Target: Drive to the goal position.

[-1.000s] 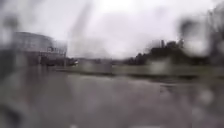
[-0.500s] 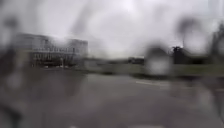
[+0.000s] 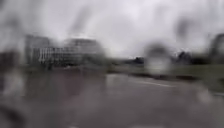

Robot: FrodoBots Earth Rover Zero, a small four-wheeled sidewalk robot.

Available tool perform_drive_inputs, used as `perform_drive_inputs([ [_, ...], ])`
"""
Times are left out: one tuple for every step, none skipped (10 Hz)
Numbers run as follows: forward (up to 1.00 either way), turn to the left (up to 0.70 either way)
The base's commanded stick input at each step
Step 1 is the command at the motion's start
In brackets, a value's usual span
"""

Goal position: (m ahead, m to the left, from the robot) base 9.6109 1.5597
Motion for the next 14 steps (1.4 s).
perform_drive_inputs([
  [1.0,0.4],
  [1.0,0.4],
  [1.0,0.4],
  [1.0,0.15],
  [1.0,0.0],
  [1.0,0.0],
  [1.0,0.0],
  [1.0,0.0],
  [1.0,0.0],
  [1.0,0.0],
  [1.0,0.0],
  [1.0,0.0],
  [1.0,0.0],
  [1.0,0.0],
])
